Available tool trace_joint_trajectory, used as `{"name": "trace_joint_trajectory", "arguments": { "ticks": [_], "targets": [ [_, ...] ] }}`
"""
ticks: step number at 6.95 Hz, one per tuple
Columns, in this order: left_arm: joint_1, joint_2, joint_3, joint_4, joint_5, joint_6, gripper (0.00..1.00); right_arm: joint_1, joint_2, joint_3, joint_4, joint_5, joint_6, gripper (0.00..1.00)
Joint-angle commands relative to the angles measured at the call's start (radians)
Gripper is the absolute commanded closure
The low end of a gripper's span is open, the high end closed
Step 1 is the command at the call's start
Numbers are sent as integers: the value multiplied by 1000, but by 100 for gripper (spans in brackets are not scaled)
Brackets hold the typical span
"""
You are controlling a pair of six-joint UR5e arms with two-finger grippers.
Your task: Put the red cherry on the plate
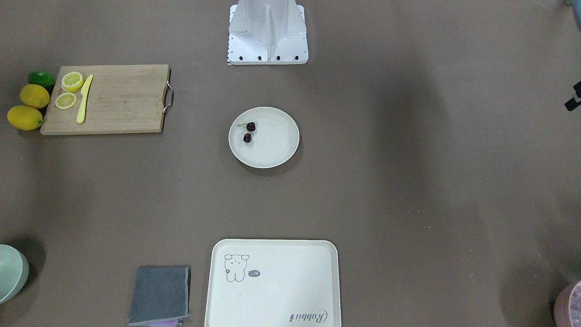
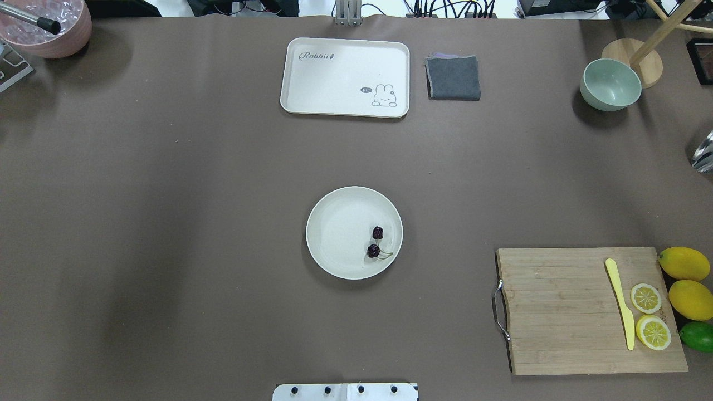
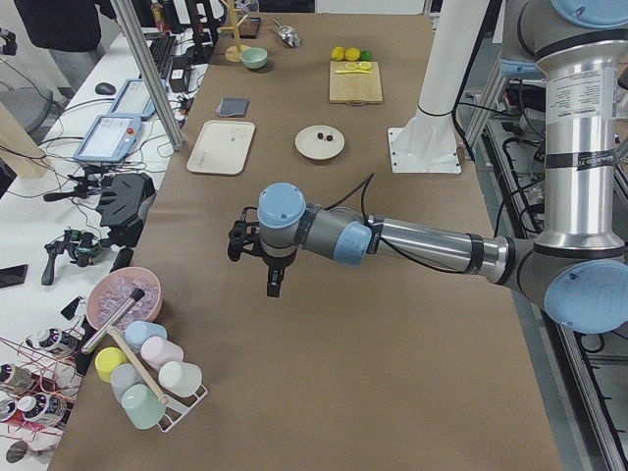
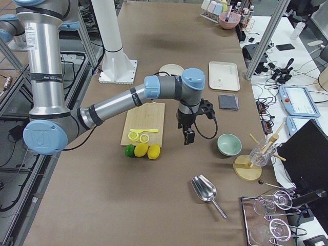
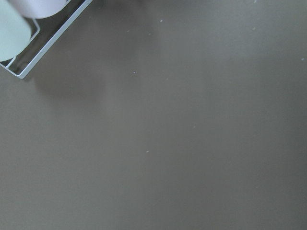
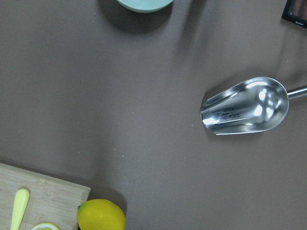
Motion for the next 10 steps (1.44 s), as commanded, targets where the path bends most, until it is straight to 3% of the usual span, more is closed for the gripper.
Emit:
{"name": "trace_joint_trajectory", "arguments": {
  "ticks": [1, 3, 5, 7, 10],
  "targets": [
    [77, -54, 1, 17, 19, -100, 2, 42, -41, -60, 43, 26, -77, 0],
    [108, -62, 36, 14, 111, -119, 2, 42, -15, -186, 103, 141, -77, 0],
    [64, -7, 107, 5, 155, 70, 2, 100, 22, -266, 100, 135, -94, 0],
    [-8, -7, 171, 7, 147, 215, 2, 143, 2, -283, 97, 141, -152, 0],
    [-51, -9, 199, 4, 145, 225, 2, 145, -2, -279, 100, 135, -146, 0]
  ]
}}
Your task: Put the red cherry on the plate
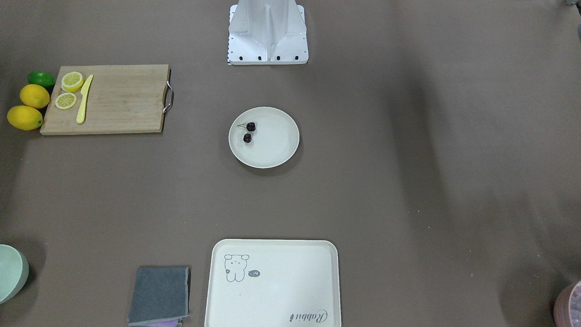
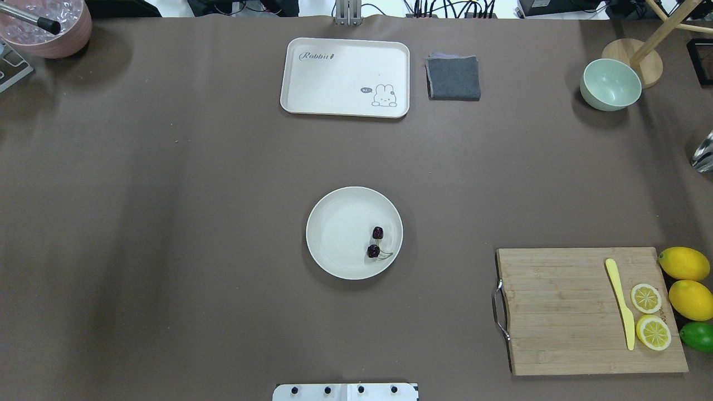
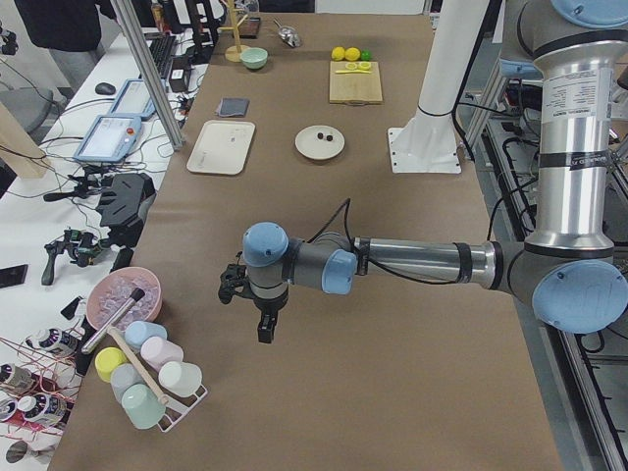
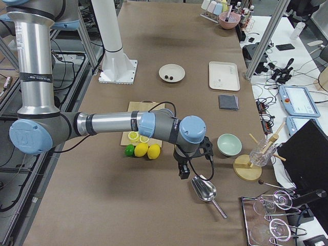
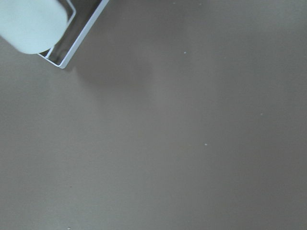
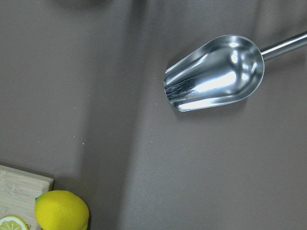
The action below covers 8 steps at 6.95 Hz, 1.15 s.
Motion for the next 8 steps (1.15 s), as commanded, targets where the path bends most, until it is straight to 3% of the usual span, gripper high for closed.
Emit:
{"name": "trace_joint_trajectory", "arguments": {
  "ticks": [1, 3, 8],
  "targets": [
    [-14, 2, 15, 1, -1, 6, 2, 2, 13, 5, -6, -4, 10, 0],
    [-31, -7, 12, 5, -1, 31, 2, 43, 4, 48, 0, -74, -6, 0],
    [-37, -9, 18, 7, -1, 112, 2, 68, -2, 94, -5, -111, -8, 0]
  ]
}}
